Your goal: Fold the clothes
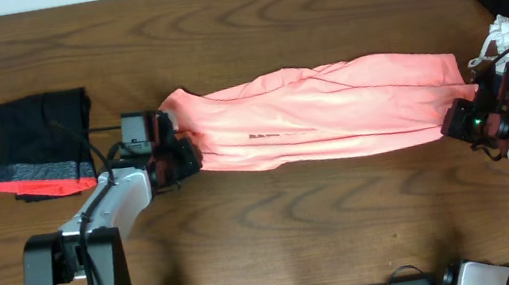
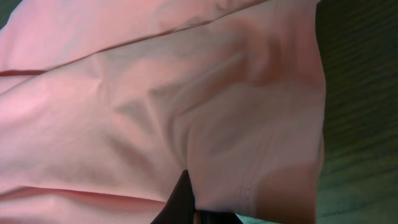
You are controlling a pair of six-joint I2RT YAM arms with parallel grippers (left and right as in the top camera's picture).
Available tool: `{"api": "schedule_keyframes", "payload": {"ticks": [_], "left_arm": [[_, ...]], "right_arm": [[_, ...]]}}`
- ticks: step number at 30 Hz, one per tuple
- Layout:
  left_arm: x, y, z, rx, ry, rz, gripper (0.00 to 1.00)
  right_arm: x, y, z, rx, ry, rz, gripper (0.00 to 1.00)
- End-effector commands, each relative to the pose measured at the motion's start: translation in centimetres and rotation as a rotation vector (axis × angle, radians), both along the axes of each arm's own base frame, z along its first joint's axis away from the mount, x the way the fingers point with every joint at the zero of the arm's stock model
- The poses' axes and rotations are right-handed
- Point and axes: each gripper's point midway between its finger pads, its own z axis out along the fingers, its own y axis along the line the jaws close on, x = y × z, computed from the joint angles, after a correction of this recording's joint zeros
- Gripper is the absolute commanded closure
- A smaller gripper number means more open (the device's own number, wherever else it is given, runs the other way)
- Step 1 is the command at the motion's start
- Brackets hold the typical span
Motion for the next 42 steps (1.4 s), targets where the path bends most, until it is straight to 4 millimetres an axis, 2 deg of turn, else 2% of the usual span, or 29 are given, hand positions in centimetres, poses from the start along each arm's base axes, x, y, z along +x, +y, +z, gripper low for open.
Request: {"api": "schedule_keyframes", "payload": {"ticks": [1,6,10,14,17,21,28,36,39,42], "left_arm": [[-0.7,-1.0,-0.9,0.005,0.025,-0.030,0.94],[-0.4,-1.3,-0.2,0.003,0.002,-0.038,0.94],[0.8,-0.9,2.4,-0.004,-0.069,-0.021,0.94],[1.9,1.2,5.4,0.002,-0.157,0.042,0.94],[2.4,3.1,6.7,0.005,-0.196,0.094,0.94],[2.6,4.5,6.6,0.009,-0.194,0.133,0.94],[3.2,4.6,5.9,0.013,-0.196,0.138,0.94],[4.4,5.3,6.2,0.046,-0.244,0.160,0.94],[5.1,5.4,6.7,0.048,-0.282,0.163,0.94],[6.0,5.5,6.9,0.046,-0.316,0.164,0.94]], "right_arm": [[0.1,-0.3,0.0,-0.008,0.002,0.000,0.99],[0.0,-0.3,0.0,-0.004,0.007,0.001,0.99],[0.0,0.1,0.0,0.015,0.006,0.011,0.98],[0.1,0.1,0.1,0.024,-0.001,-0.001,0.99],[0.6,-0.1,0.3,0.025,-0.022,-0.019,0.99],[0.9,-0.3,0.5,0.032,-0.031,-0.050,0.99],[0.8,-0.7,0.1,0.040,-0.012,-0.109,0.99],[1.0,-0.8,-2.7,0.072,0.052,-0.134,0.99],[1.6,-1.0,-3.6,0.075,0.051,-0.140,0.99],[2.8,-1.2,-3.0,0.079,-0.007,-0.134,0.99]]}}
